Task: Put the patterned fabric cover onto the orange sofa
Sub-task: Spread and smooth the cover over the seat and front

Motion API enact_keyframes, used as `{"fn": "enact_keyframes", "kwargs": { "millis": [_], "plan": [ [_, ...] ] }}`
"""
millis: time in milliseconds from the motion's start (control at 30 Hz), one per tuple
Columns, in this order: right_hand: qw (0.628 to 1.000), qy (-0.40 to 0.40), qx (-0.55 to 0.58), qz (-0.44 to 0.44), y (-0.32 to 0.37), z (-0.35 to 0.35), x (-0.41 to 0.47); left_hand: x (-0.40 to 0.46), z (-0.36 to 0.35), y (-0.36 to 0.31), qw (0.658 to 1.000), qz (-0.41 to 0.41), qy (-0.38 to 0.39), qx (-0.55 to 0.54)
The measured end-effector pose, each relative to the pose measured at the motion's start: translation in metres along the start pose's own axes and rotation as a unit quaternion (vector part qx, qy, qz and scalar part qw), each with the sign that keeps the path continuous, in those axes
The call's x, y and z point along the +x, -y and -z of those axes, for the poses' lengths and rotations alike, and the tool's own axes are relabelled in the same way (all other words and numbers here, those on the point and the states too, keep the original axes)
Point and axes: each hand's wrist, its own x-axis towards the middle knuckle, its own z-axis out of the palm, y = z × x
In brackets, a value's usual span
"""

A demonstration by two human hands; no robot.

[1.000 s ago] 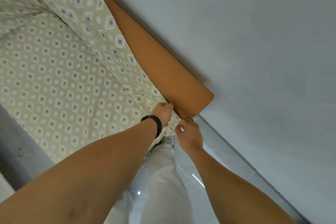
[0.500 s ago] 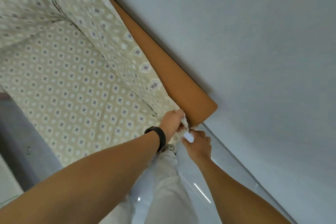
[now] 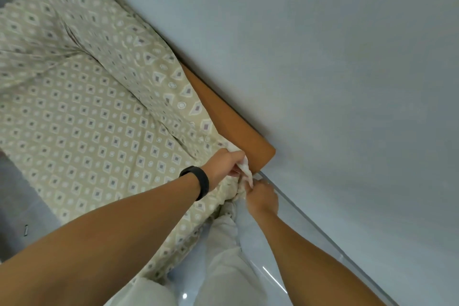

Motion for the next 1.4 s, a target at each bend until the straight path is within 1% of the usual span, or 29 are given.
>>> {"fn": "enact_keyframes", "kwargs": {
  "millis": [100, 167, 233, 267, 333, 433, 500, 533, 567, 633, 667, 700, 733, 767, 800, 833, 867, 933, 967, 1033, 1067, 1100, 1133, 1167, 1233, 1267, 1300, 1333, 1400],
  "plan": [
    [0.993, -0.085, 0.071, -0.045, -0.018, 0.017, 0.005, 0.004, 0.004, -0.012, 1.0, -0.028, -0.011, 0.003],
    [0.985, -0.132, 0.103, -0.045, -0.032, 0.037, 0.011, 0.012, 0.004, -0.023, 0.996, -0.046, -0.046, 0.061],
    [0.977, -0.154, 0.144, -0.041, -0.044, 0.06, 0.015, 0.02, -0.002, -0.032, 0.988, -0.055, -0.071, 0.126],
    [0.972, -0.171, 0.159, -0.041, -0.046, 0.072, 0.018, 0.025, -0.006, -0.038, 0.985, -0.063, -0.075, 0.141],
    [0.958, -0.221, 0.18, -0.04, -0.048, 0.088, 0.031, 0.038, -0.011, -0.05, 0.984, -0.083, -0.088, 0.134],
    [0.954, -0.241, 0.178, -0.031, -0.041, 0.098, 0.042, 0.061, -0.009, -0.064, 0.979, -0.117, -0.115, 0.125],
    [0.952, -0.238, 0.184, -0.058, -0.037, 0.095, 0.043, 0.075, -0.005, -0.061, 0.964, -0.14, -0.108, 0.2],
    [0.948, -0.225, 0.203, -0.094, -0.034, 0.092, 0.045, 0.081, -0.002, -0.056, 0.949, -0.152, -0.084, 0.264],
    [0.946, -0.179, 0.215, -0.161, -0.031, 0.089, 0.048, 0.086, 0.003, -0.05, 0.92, -0.164, -0.052, 0.352],
    [0.928, -0.041, 0.2, -0.31, -0.024, 0.081, 0.055, 0.094, 0.01, -0.035, 0.819, -0.172, -0.001, 0.547],
    [0.916, -0.001, 0.203, -0.346, -0.018, 0.077, 0.057, 0.097, 0.014, -0.032, 0.778, -0.178, 0.003, 0.603],
    [0.912, -0.001, 0.222, -0.346, -0.011, 0.072, 0.057, 0.098, 0.016, -0.03, 0.759, -0.197, -0.003, 0.62],
    [0.915, -0.047, 0.256, -0.309, -0.001, 0.068, 0.055, 0.098, 0.019, -0.031, 0.762, -0.224, -0.019, 0.607],
    [0.926, -0.106, 0.274, -0.236, 0.009, 0.064, 0.053, 0.098, 0.023, -0.031, 0.774, -0.254, -0.047, 0.578],
    [0.944, -0.141, 0.263, -0.14, 0.019, 0.062, 0.051, 0.096, 0.027, -0.032, 0.788, -0.271, -0.081, 0.547],
    [0.962, -0.152, 0.222, -0.047, 0.029, 0.06, 0.05, 0.093, 0.032, -0.031, 0.797, -0.283, -0.11, 0.522],
    [0.971, -0.162, 0.172, 0.033, 0.039, 0.061, 0.053, 0.09, 0.037, -0.031, 0.802, -0.295, -0.135, 0.501],
    [0.971, -0.176, 0.075, 0.145, 0.058, 0.067, 0.064, 0.083, 0.048, -0.027, 0.811, -0.317, -0.194, 0.451],
    [0.967, -0.173, 0.041, 0.181, 0.068, 0.068, 0.071, 0.08, 0.054, -0.025, 0.818, -0.319, -0.239, 0.416],
    [0.963, -0.147, -0.016, 0.225, 0.09, 0.074, 0.088, 0.075, 0.072, -0.024, 0.828, -0.281, -0.335, 0.352],
    [0.961, -0.133, -0.045, 0.237, 0.099, 0.076, 0.096, 0.074, 0.084, -0.025, 0.828, -0.25, -0.366, 0.343],
    [0.962, -0.119, -0.063, 0.237, 0.106, 0.077, 0.105, 0.073, 0.097, -0.026, 0.822, -0.222, -0.378, 0.363],
    [0.966, -0.107, -0.059, 0.229, 0.112, 0.078, 0.112, 0.073, 0.11, -0.028, 0.81, -0.194, -0.369, 0.412],
    [0.971, -0.097, -0.03, 0.218, 0.117, 0.079, 0.118, 0.073, 0.122, -0.031, 0.792, -0.172, -0.34, 0.478],
    [0.978, -0.083, 0.04, 0.189, 0.123, 0.079, 0.128, 0.08, 0.144, -0.041, 0.736, -0.161, -0.249, 0.609],
    [0.979, -0.077, 0.041, 0.183, 0.124, 0.078, 0.132, 0.084, 0.153, -0.05, 0.71, -0.163, -0.206, 0.653],
    [0.981, -0.07, 0.016, 0.182, 0.125, 0.077, 0.137, 0.088, 0.161, -0.059, 0.689, -0.165, -0.175, 0.684],
    [0.981, -0.065, -0.015, 0.18, 0.125, 0.077, 0.14, 0.091, 0.167, -0.067, 0.667, -0.167, -0.154, 0.71],
    [0.98, -0.081, -0.047, 0.173, 0.123, 0.075, 0.142, 0.094, 0.172, -0.083, 0.617, -0.158, -0.115, 0.762]
  ]
}}
